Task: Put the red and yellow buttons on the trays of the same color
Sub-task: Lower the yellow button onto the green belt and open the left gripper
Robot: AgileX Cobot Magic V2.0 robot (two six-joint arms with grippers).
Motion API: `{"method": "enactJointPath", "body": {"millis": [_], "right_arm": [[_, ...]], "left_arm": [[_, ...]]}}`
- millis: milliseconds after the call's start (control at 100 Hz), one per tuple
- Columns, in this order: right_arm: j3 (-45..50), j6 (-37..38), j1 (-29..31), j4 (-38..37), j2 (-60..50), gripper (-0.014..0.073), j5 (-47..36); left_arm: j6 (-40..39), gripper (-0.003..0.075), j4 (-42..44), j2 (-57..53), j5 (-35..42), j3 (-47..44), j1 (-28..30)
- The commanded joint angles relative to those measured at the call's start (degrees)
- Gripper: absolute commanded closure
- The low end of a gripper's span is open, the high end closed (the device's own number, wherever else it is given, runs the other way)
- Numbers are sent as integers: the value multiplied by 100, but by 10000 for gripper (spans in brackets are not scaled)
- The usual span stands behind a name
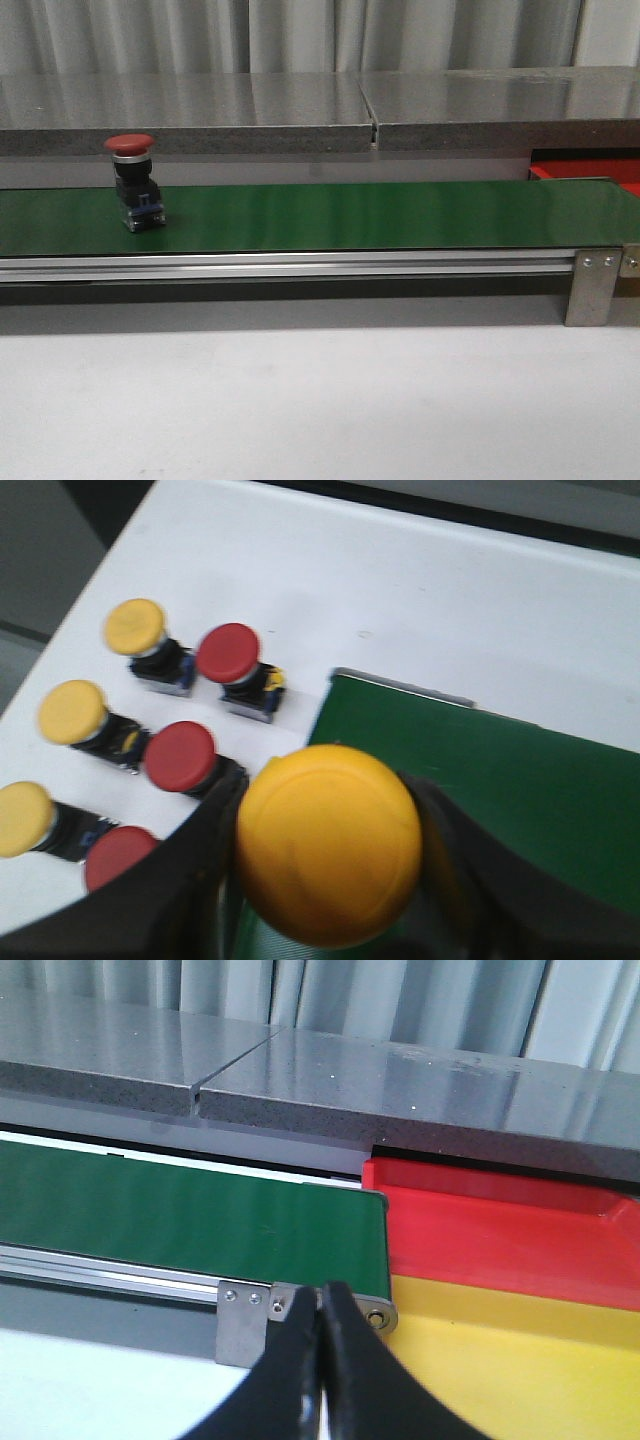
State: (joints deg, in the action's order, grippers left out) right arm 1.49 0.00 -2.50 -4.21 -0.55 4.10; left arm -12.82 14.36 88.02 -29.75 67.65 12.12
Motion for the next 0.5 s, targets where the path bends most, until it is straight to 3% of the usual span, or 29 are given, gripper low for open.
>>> {"method": "enactJointPath", "body": {"millis": [0, 170, 490], "right_arm": [[-54, -43, -6, -61, -82, 654, -479], [-54, -43, -6, -61, -82, 654, -479], [-54, -43, -6, -61, -82, 654, -479]], "left_arm": [[146, 739, 5, -28, 171, 293, -287], [224, 739, -44, 519, -185, 649, -577], [274, 739, -97, 938, -491, 834, -595]]}}
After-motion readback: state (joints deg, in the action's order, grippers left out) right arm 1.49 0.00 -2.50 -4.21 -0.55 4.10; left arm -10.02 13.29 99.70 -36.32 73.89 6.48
